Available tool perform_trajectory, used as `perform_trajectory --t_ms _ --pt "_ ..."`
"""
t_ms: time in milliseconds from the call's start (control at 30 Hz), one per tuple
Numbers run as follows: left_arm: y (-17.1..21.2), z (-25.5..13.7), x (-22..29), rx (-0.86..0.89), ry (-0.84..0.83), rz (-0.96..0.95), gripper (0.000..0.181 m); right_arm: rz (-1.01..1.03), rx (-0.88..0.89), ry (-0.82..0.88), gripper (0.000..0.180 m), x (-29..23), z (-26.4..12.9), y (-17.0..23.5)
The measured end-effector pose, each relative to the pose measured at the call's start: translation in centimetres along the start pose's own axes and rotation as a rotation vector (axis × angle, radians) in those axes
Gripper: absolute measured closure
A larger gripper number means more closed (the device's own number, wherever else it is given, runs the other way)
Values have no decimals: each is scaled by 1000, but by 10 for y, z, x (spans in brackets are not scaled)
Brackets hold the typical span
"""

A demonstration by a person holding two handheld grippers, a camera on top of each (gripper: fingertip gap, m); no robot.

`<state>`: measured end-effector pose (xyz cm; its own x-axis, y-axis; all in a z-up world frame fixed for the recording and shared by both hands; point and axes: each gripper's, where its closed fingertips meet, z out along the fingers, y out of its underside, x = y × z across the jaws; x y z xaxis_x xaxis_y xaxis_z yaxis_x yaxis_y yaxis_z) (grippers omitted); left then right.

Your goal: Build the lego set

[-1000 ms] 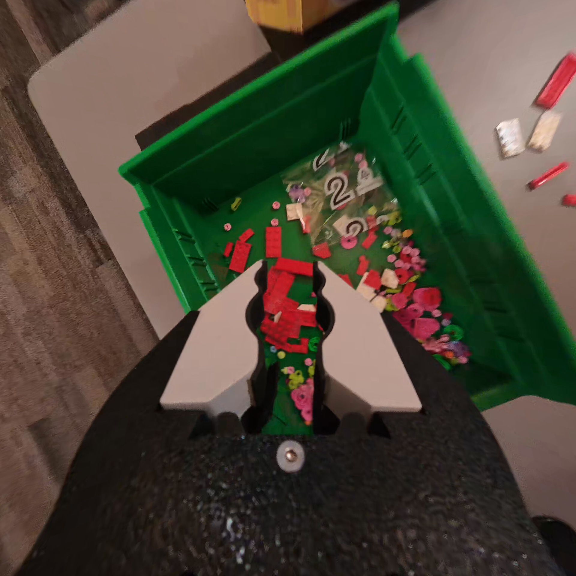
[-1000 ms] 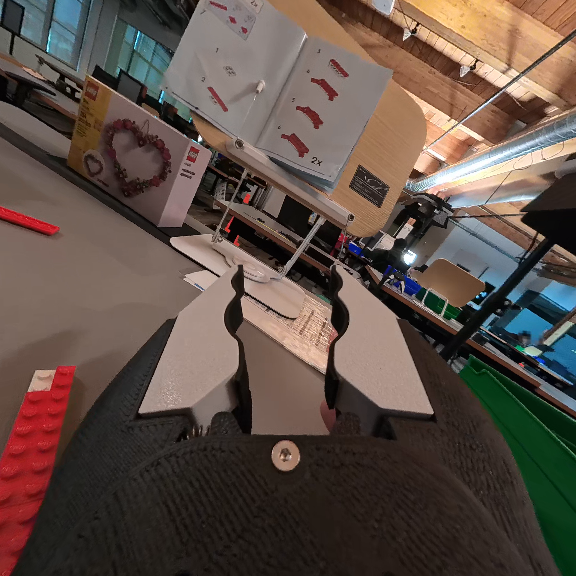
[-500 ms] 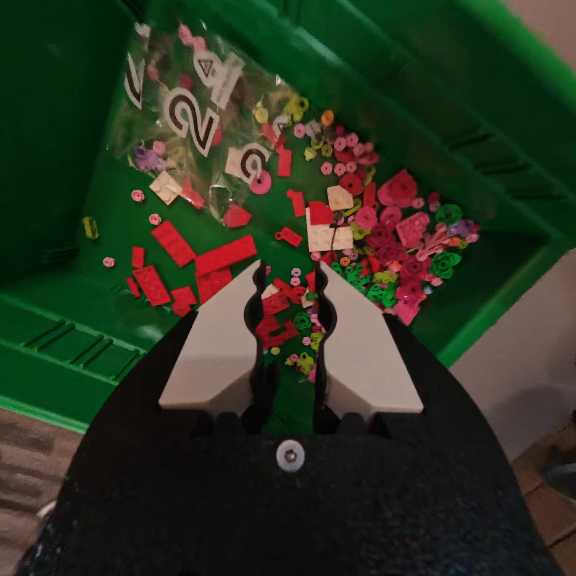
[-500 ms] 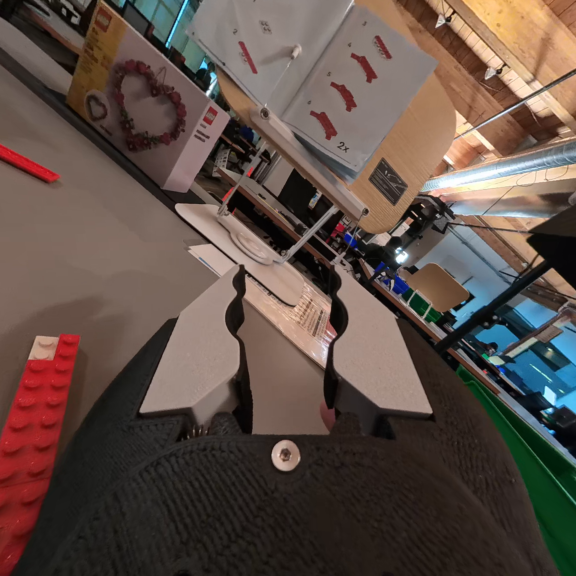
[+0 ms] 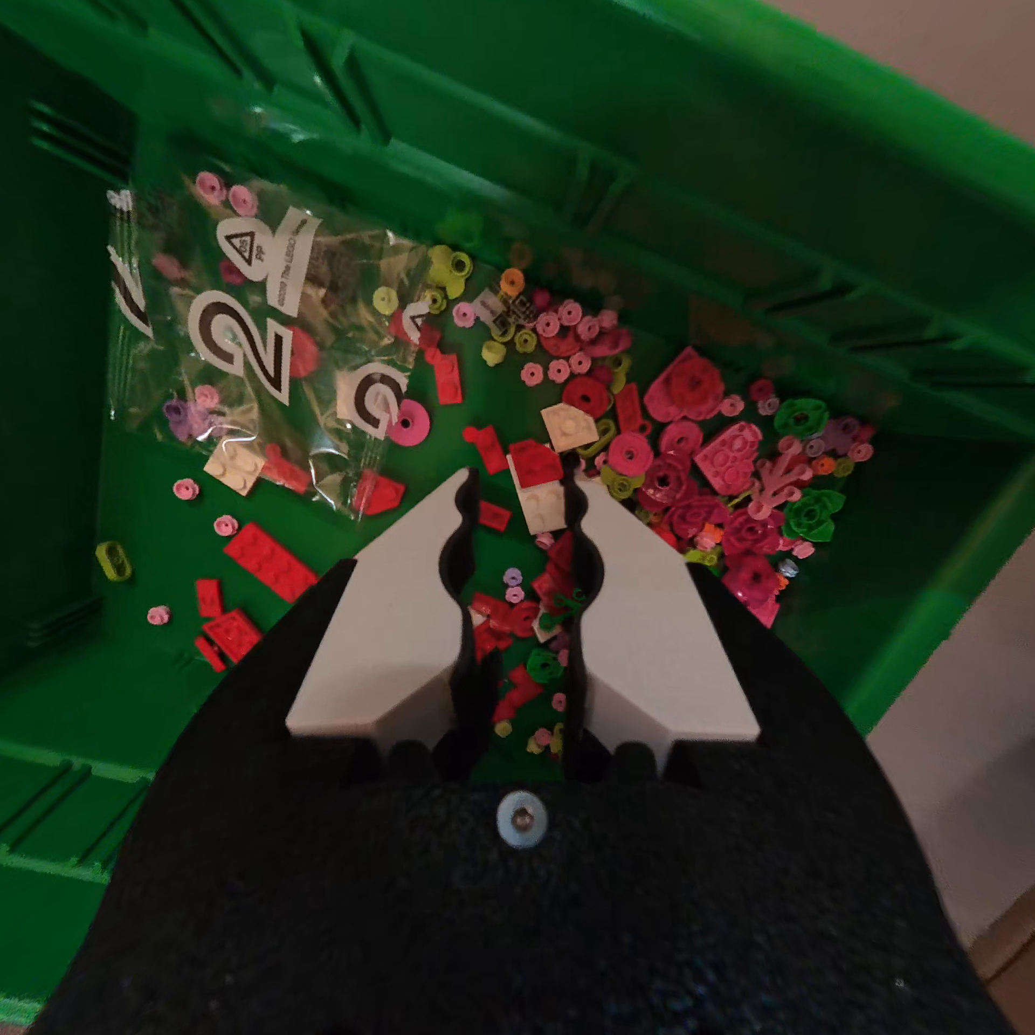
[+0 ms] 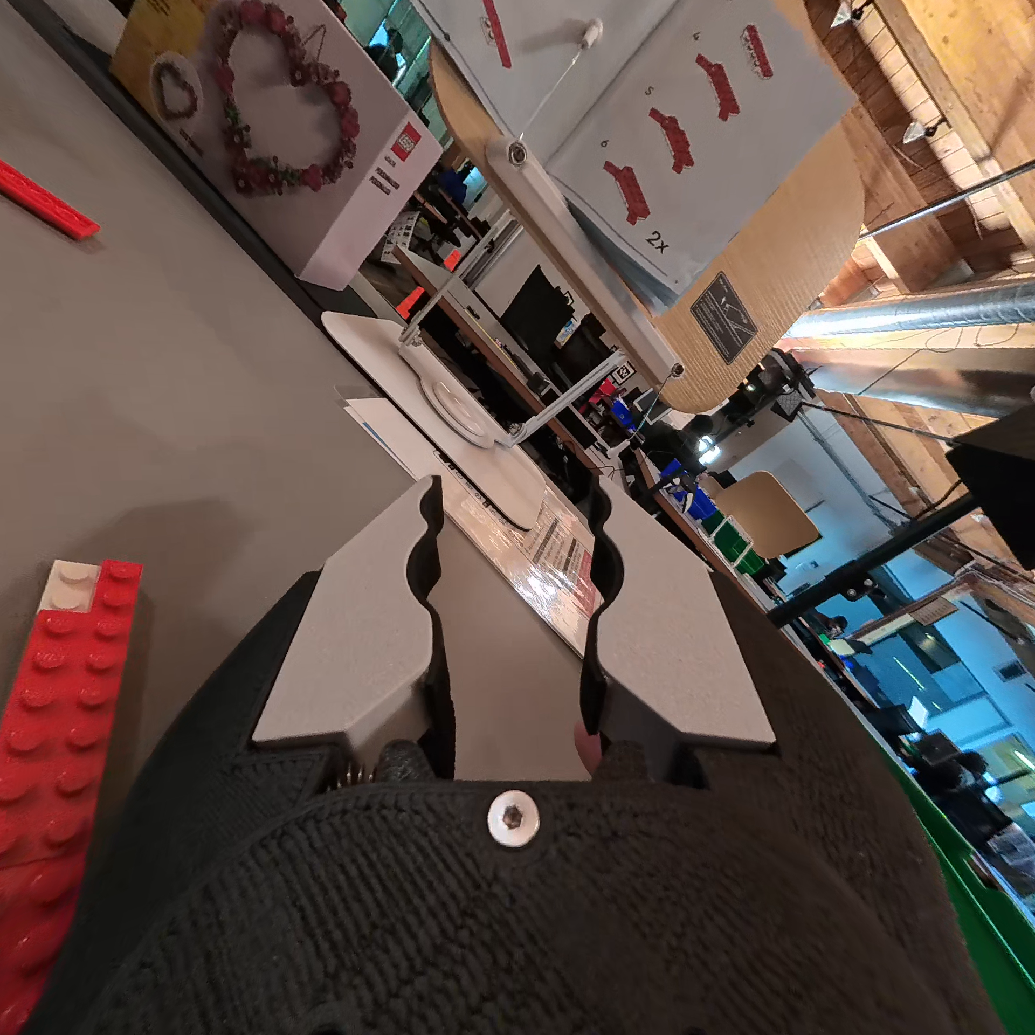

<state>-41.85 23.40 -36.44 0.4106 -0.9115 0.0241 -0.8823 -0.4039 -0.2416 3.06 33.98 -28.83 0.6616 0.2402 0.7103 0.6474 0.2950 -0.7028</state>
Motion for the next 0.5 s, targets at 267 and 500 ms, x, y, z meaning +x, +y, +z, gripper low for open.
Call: perform_trajectory --t_ms 267,500 --pt "-6 2 0 9 -5 46 164 3 3 0 129 0 0 0" --pt "-3 -6 1 -13 -9 72 164 28 18 5 129 3 -1 -2"
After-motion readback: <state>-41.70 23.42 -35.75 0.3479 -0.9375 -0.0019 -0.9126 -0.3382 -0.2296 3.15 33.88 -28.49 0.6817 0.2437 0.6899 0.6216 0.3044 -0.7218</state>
